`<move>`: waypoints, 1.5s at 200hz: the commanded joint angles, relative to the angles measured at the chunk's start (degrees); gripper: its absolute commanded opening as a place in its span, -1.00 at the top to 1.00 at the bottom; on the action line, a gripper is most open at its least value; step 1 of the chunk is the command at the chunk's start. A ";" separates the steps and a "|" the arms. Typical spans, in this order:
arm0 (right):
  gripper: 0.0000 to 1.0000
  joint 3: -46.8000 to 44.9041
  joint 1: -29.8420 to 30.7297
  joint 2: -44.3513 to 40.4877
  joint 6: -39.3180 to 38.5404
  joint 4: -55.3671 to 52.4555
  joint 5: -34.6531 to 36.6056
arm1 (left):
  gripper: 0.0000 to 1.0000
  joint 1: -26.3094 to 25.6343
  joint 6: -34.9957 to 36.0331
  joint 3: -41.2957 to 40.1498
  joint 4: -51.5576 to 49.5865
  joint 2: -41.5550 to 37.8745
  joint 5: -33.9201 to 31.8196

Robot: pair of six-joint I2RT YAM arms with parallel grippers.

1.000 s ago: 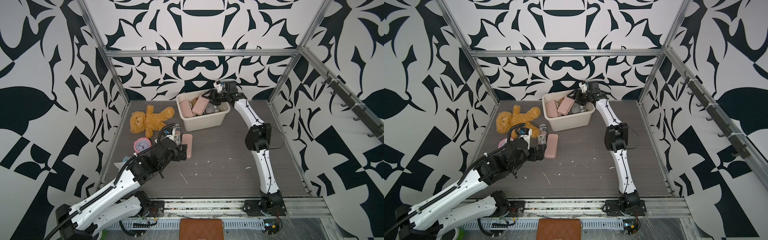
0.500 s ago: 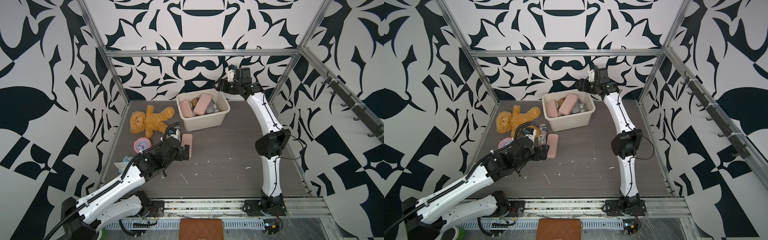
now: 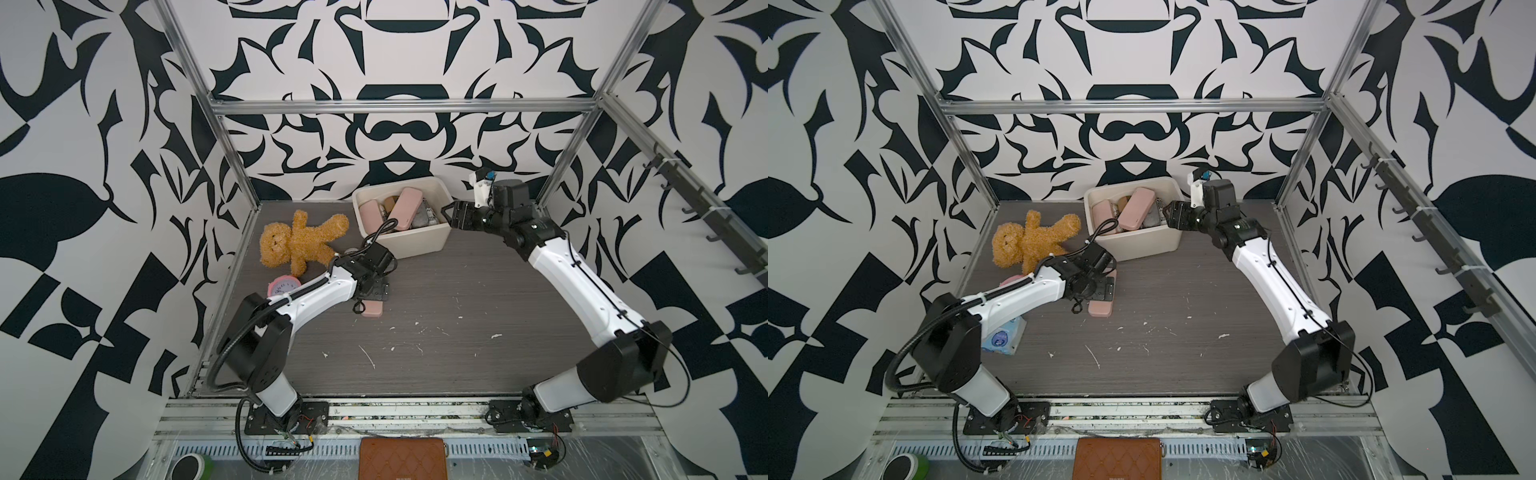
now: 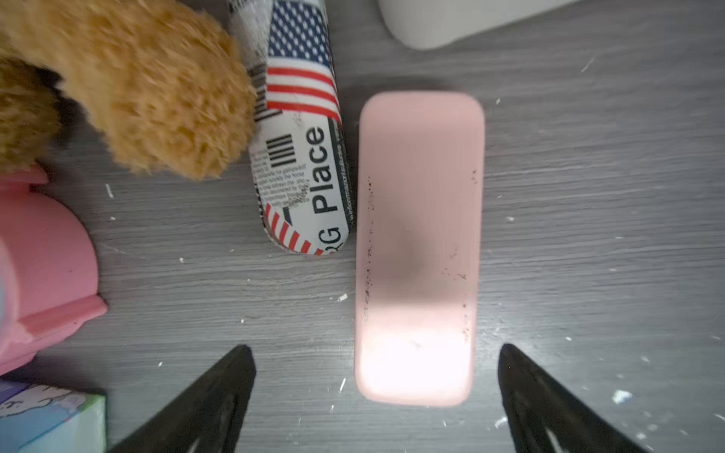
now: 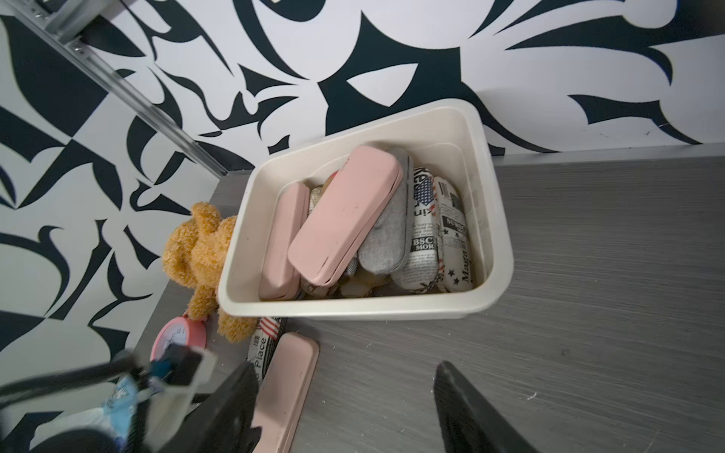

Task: Put the glasses cases into the storage boxes
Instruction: Pick up the glasses case at the center of the board.

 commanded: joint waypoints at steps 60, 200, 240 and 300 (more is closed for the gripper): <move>-0.49 -15.12 0.54 -11.45 3.07 6.11 -0.13 | -0.88 -2.23 -1.20 1.37 -1.06 9.87 4.26; -0.47 -37.21 0.61 -19.31 2.04 19.42 8.76 | -0.34 -5.56 -2.28 4.28 -1.89 8.56 2.12; -0.42 -51.96 0.73 -17.83 8.12 38.68 10.55 | -0.30 -8.55 -0.74 3.80 -0.21 -1.37 2.33; -0.38 -58.22 1.28 -19.49 10.46 42.64 23.09 | -0.27 -12.99 1.52 3.18 0.17 -9.98 3.40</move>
